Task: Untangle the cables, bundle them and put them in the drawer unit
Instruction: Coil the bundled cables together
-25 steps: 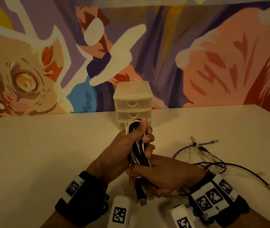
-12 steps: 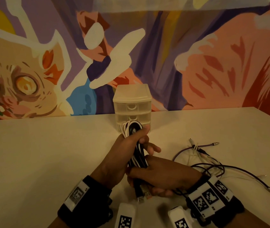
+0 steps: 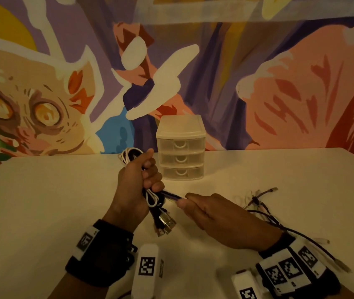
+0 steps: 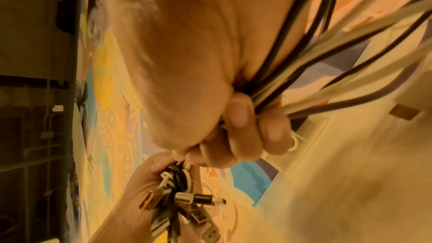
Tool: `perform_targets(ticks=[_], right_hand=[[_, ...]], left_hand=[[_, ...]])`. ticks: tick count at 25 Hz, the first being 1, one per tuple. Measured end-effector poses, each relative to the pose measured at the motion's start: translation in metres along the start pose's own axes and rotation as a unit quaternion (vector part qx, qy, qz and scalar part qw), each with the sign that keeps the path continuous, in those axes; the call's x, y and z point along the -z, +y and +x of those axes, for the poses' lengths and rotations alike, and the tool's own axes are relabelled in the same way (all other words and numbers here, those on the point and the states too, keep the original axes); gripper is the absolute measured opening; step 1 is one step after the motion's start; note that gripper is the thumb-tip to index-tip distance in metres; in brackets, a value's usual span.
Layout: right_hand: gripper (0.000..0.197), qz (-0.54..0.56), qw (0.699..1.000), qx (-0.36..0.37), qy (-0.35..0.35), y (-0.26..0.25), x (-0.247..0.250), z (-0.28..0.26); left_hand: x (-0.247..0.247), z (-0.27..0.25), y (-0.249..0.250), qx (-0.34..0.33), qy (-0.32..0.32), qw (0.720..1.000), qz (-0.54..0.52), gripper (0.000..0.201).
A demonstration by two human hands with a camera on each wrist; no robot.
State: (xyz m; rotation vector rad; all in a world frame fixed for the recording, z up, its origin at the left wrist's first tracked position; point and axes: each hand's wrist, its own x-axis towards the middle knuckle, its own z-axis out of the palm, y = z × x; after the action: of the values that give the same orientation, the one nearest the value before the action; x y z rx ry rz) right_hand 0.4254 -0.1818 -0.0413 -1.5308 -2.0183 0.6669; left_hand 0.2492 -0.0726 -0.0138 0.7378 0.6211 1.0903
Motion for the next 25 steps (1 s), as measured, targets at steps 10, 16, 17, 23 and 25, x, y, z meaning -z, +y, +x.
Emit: perform_targets(ticks=[10,16,17,23,25], right_hand=[[0.044,-0.235,0.965,-0.086,0.071,0.056,0.077,-0.012],[0.024,-0.280,0.951,-0.116,0.065,0.090,0.101,-0.010],[0.019,-0.245,0.959,-0.126,0.070,0.091,0.102,-0.010],[0.025,-0.067,0.986,-0.153,0.014,0.063,0.099,-0.040],[0.031,0.012,0.985,-0.132,-0.112,0.061,0.101,-0.056]], left_hand=[[0.043,0.014,0.050,-0.118,0.085,0.989,-0.012,0.041],[0.048,0.012,0.061,-0.183,0.134,0.972,0.065,0.040],[0.045,0.012,0.058,-0.203,0.139,0.964,0.103,0.040],[0.046,0.002,0.058,-0.213,0.075,0.839,0.495,0.045],[0.049,-0.005,0.058,-0.206,0.076,0.801,0.557,0.045]])
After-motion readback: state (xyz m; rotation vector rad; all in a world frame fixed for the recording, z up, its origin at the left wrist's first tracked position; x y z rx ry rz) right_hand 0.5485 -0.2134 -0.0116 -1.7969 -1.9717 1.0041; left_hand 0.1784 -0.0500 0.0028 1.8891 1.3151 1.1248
